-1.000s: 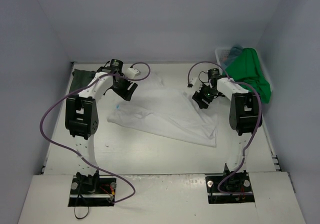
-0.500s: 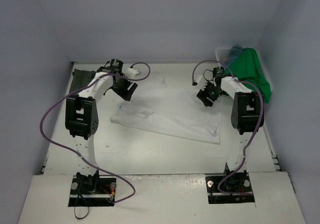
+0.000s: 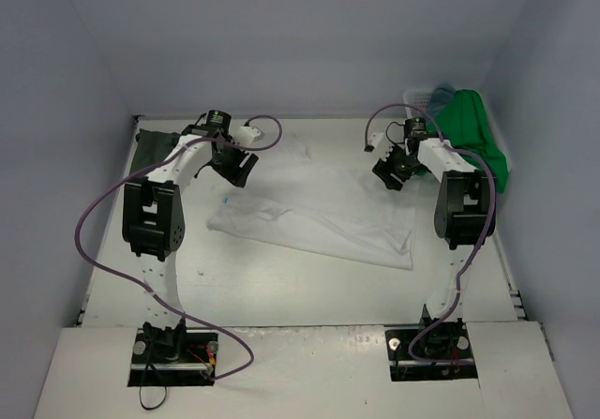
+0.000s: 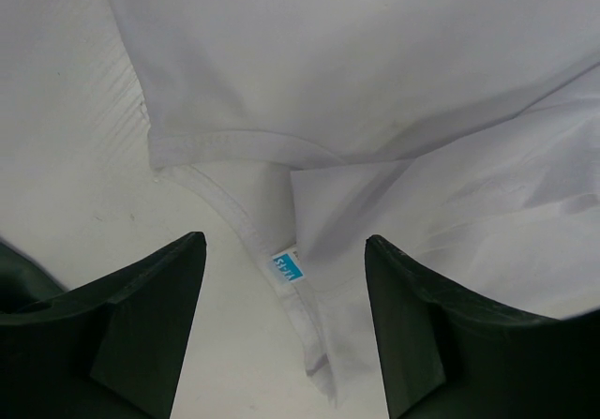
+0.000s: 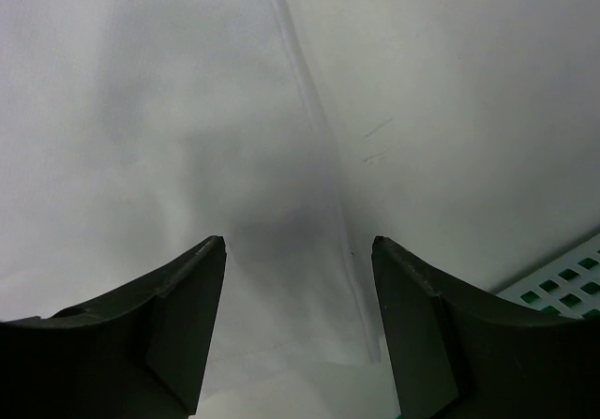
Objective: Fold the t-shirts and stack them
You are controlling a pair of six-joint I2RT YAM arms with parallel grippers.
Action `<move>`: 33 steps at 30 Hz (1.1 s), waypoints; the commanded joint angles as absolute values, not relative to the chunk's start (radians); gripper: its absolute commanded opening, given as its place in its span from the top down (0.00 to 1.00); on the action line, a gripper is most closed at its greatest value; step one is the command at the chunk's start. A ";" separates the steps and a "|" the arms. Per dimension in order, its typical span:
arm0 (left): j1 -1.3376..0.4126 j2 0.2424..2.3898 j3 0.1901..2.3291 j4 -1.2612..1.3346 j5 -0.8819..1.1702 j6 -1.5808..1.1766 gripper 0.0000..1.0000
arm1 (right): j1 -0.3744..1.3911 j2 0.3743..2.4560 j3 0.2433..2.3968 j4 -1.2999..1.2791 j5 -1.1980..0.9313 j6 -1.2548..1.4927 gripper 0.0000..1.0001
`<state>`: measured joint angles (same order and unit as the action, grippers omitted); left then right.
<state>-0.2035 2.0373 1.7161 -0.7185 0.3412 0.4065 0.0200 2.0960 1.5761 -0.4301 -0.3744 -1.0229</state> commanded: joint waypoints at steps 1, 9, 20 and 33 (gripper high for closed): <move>-0.215 2.010 1.732 -0.626 0.373 0.377 0.40 | 0.018 2.109 1.575 -0.440 -0.411 -1.022 0.40; -0.224 2.052 1.759 -0.522 0.426 0.348 0.69 | 0.005 2.112 1.568 -0.437 -0.434 -1.005 0.68; -0.271 2.232 1.884 -0.561 0.416 0.330 1.00 | 0.003 2.080 1.532 -0.437 -0.442 -0.991 0.93; -0.282 2.197 1.725 -0.595 0.310 0.387 1.00 | 0.005 2.003 1.473 -0.437 -0.449 -0.996 0.94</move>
<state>-0.2817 2.2459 1.7943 -0.5331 0.3695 0.3534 0.0116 2.0853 1.4918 -0.4099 -0.4248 -0.9970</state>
